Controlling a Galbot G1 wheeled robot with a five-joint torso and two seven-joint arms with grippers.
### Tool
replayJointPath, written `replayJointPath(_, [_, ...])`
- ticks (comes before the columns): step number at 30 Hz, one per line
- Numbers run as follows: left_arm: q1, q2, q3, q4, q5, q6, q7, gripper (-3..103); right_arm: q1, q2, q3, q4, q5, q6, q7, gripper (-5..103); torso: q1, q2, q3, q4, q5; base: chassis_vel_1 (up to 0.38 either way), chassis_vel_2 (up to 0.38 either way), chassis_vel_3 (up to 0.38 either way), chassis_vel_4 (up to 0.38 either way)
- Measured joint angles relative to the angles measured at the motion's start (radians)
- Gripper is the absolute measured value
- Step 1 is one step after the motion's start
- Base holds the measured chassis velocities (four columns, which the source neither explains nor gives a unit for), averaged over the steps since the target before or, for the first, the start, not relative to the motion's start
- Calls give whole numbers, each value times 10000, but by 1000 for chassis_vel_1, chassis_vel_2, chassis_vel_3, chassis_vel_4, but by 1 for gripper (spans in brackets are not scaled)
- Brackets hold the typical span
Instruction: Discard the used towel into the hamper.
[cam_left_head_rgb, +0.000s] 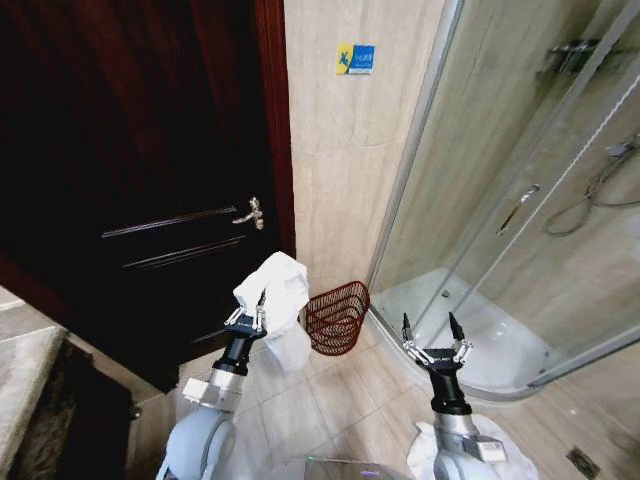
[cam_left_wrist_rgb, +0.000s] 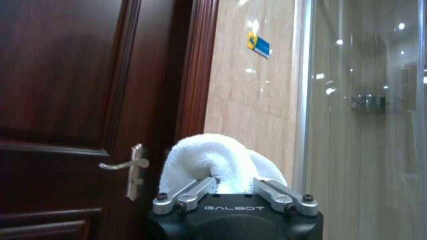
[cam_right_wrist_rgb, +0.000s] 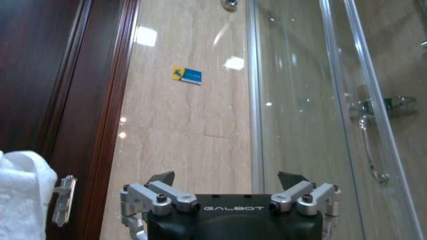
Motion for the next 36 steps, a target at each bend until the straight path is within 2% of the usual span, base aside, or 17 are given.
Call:
replayJointPath(5, [60,158,40,-21,-49,46,0,6,-39,94,-93,11,-97,171,39,100,0,0,0,0,0,-104,105,104,-102])
replayJointPath(9, [102,256,34,-138,-141,257,-113,6,179,200,-116,-42,-660,545,223,100,10,-2,3,1,2,-120,105,112,-90])
replayJointPath(13, [-12,276,37,-124,-206,362,-172,6,223,228,-87,-43,-769,641,310,100,10,-2,3,0,1,-26,37,27,-27])
replayJointPath(16, [-152,266,99,37,28,641,-131,6,148,204,15,-84,-901,950,159,100,0,-1,0,1,3,3,-5,-18,2])
replayJointPath(20, [-375,208,351,326,161,735,-145,6,-130,245,-54,-46,-1369,1330,73,100,-3,0,0,-1,1,9,-11,-26,7])
replayJointPath(25, [-513,136,482,472,229,745,-145,6,-239,329,-127,-72,-1396,1454,125,100,-2,0,0,-1,1,0,0,0,0])
replayJointPath(28, [-577,125,526,557,236,745,-145,6,-266,329,-145,-62,-1387,1473,248,100,0,0,0,0,1,0,0,0,0])
replayJointPath(33, [-710,131,671,699,233,743,-145,6,-175,370,41,-100,-1901,1851,751,100,2,0,0,0,1,-55,-39,-36,-52])
replayJointPath(36, [-789,137,736,753,214,756,-145,6,-125,326,149,-108,-1727,1777,926,100,2,0,1,1,2,-76,-65,-64,-68])
